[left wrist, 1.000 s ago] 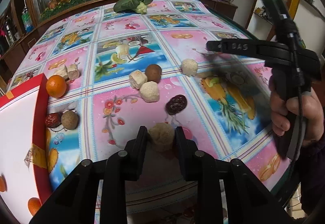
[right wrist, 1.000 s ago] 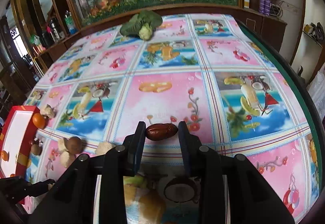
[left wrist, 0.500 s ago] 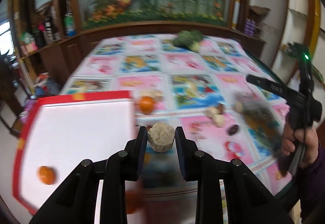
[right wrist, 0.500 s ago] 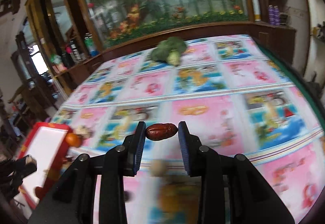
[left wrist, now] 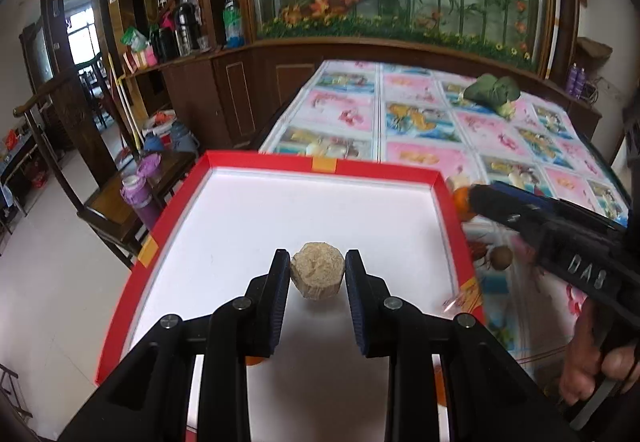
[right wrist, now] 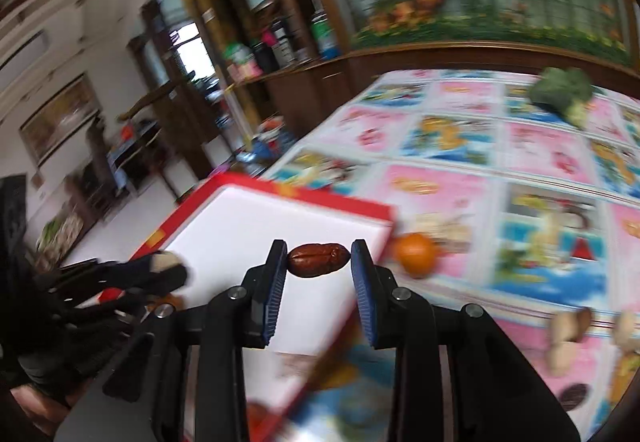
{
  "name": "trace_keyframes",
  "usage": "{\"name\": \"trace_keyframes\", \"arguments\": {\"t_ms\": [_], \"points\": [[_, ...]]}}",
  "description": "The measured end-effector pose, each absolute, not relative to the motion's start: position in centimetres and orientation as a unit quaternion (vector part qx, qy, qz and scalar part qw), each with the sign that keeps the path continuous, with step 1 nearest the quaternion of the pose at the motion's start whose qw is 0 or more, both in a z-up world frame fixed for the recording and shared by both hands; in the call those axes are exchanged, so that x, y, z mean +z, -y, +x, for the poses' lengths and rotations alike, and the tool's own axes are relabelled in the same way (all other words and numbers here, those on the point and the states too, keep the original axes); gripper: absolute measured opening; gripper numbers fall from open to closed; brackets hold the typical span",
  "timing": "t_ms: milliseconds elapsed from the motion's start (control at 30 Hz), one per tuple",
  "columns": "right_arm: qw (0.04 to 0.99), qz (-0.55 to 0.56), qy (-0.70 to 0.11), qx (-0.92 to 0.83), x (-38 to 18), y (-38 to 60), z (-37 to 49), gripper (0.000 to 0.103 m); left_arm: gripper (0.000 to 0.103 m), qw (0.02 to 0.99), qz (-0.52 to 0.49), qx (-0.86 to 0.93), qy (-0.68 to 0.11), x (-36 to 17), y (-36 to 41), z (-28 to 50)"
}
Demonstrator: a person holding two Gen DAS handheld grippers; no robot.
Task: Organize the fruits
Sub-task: 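Carry the bread ball and date over the tray and open both grippers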
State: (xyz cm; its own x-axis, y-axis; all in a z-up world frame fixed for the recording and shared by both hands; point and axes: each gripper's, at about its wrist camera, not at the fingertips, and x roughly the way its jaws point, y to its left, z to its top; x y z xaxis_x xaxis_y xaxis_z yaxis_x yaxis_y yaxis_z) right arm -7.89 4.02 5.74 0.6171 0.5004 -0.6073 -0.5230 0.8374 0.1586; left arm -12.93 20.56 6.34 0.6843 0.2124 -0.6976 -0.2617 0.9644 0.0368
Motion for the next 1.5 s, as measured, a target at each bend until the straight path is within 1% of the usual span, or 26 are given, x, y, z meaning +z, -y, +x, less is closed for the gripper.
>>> {"name": "trace_keyframes", "arguments": {"t_ms": [167, 300, 400, 800, 1000, 1300, 1400, 1433, 1467, 1500], "points": [[0.873, -0.050, -0.377, 0.304, 3.6, -7.5, -7.5, 0.035, 0.027, 0.913, -0.015, 0.129, -0.387, 5.5, -20.5, -12.7], [0.855, -0.056, -0.416, 0.304, 2.2, -7.7, -6.7, 0.035, 0.027, 0.908, -0.010, 0.137, -0.395, 5.0, -20.9, -12.7], [0.847, -0.065, -0.431, 0.305, 1.5, -7.9, -6.6, 0.035, 0.027, 0.905, 0.001, 0.143, -0.402, 4.5, -21.0, -12.8], [0.845, -0.105, -0.426, 0.307, 1.2, -8.7, -7.1, 0.036, 0.028, 0.888, 0.011, 0.151, -0.435, 2.9, -21.5, -12.5], [0.843, -0.130, -0.423, 0.305, 1.0, -9.2, -7.2, 0.036, 0.028, 0.886, 0.017, 0.155, -0.437, 2.7, -21.3, -12.4], [0.838, -0.135, -0.429, 0.310, 1.0, -9.3, -7.0, 0.036, 0.031, 0.882, 0.020, 0.159, -0.444, 2.8, -21.4, -12.3], [0.835, -0.138, -0.431, 0.312, 1.0, -9.3, -7.0, 0.036, 0.037, 0.879, 0.028, 0.166, -0.445, 2.8, -21.4, -12.3], [0.834, -0.137, -0.433, 0.314, 1.1, -9.3, -7.0, 0.036, 0.044, 0.879, 0.032, 0.172, -0.444, 2.9, -21.4, -12.3], [0.833, -0.135, -0.435, 0.316, 1.1, -9.2, -7.0, 0.036, 0.052, 0.877, 0.034, 0.180, -0.444, 3.0, -21.5, -12.4], [0.831, -0.132, -0.436, 0.318, 1.2, -9.1, -7.0, 0.037, 0.056, 0.876, 0.031, 0.184, -0.444, 3.0, -21.8, -12.5]]}}
